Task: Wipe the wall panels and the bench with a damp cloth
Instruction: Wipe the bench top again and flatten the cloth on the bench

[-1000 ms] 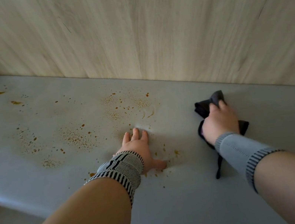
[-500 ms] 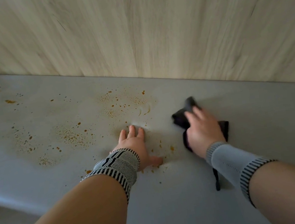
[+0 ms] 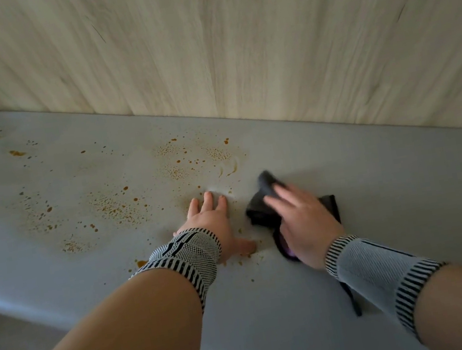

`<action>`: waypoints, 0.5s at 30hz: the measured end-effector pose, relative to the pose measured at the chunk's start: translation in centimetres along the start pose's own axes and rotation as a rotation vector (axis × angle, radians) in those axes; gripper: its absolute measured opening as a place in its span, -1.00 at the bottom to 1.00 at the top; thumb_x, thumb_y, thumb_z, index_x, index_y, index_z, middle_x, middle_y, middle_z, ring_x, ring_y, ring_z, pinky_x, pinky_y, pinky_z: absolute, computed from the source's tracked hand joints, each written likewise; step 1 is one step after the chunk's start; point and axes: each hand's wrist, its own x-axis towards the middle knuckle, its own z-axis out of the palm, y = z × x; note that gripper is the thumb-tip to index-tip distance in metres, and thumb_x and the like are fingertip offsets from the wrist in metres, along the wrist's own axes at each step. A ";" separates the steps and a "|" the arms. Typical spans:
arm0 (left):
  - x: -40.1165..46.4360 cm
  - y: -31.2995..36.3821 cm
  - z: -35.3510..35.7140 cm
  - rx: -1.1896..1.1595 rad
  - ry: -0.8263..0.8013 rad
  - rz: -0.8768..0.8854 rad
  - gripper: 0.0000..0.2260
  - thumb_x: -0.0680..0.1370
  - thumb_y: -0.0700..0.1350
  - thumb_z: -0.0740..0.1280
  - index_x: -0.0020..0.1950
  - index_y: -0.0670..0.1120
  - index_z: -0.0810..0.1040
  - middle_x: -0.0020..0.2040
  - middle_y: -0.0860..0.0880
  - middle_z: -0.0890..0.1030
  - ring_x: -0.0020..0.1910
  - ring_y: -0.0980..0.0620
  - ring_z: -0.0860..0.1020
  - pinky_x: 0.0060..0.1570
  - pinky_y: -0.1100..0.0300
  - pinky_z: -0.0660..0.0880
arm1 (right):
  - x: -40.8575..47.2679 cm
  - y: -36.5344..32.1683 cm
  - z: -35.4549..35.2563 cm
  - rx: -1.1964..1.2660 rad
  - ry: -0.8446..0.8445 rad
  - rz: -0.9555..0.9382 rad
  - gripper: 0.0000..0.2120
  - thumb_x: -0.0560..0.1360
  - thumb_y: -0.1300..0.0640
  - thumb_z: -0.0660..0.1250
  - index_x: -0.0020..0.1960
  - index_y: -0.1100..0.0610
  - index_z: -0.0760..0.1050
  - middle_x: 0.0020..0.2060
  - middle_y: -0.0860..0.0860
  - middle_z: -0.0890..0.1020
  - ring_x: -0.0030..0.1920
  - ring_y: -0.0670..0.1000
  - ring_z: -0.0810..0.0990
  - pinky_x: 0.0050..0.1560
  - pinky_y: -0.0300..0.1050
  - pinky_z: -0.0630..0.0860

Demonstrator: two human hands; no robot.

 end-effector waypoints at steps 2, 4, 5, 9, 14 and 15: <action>-0.2 -0.1 0.0 -0.009 0.003 -0.004 0.13 0.35 0.43 0.38 0.61 0.02 -0.26 0.60 0.03 -0.27 0.58 -0.13 -0.22 0.49 -0.25 0.15 | -0.6 1.2 -0.8 -0.018 -0.089 -0.118 -0.43 0.57 0.25 0.17 0.55 0.02 0.19 0.57 -0.03 0.09 0.55 -0.01 0.01 0.54 -0.12 -0.08; -0.3 -0.1 0.1 -0.020 0.000 -0.012 0.12 0.35 0.43 0.38 0.61 0.04 -0.27 0.60 0.04 -0.28 0.59 -0.12 -0.23 0.49 -0.25 0.14 | -0.5 3.3 -1.7 0.011 -0.067 0.014 -0.46 0.56 0.27 0.17 0.52 0.03 0.26 0.56 -0.03 0.12 0.54 0.00 0.08 0.52 -0.19 -0.04; -0.5 0.0 0.1 -0.029 0.000 -0.015 0.12 0.35 0.43 0.38 0.61 0.05 -0.27 0.60 0.05 -0.29 0.59 -0.10 -0.23 0.50 -0.25 0.13 | -0.4 4.0 -2.0 0.035 0.004 0.132 -0.49 0.57 0.26 0.16 0.51 0.07 0.28 0.55 0.00 0.15 0.52 0.03 0.13 0.49 -0.18 0.00; -1.6 0.1 0.0 -0.050 0.017 -0.014 0.04 0.39 0.41 0.36 0.61 0.08 -0.21 0.61 0.07 -0.24 0.59 -0.06 -0.23 0.48 -0.28 0.13 | -0.8 1.7 -1.1 0.014 0.138 0.450 -0.52 0.61 0.18 0.07 0.54 0.10 0.19 0.56 0.04 0.11 0.51 0.11 0.07 0.52 0.02 0.04; -4.1 -0.4 -0.2 0.010 0.076 0.064 -0.11 0.46 0.36 0.31 0.62 0.03 -0.03 0.63 0.02 -0.10 0.60 -0.07 -0.12 0.52 -0.15 0.13 | -3.7 -0.7 0.2 -0.037 -0.077 -0.137 -0.41 0.53 0.24 0.24 0.54 0.09 0.21 0.56 0.04 0.12 0.55 0.12 0.07 0.52 -0.04 -0.03; -4.7 -0.9 -0.1 0.020 0.079 0.063 -0.12 0.47 0.35 0.31 0.62 0.02 -0.02 0.63 0.01 -0.10 0.60 -0.06 -0.12 0.53 -0.13 0.13 | -3.9 0.3 0.0 -0.068 -0.105 -0.198 -0.38 0.44 0.28 0.33 0.49 0.13 0.31 0.52 0.11 0.22 0.51 0.19 0.20 0.49 0.02 0.07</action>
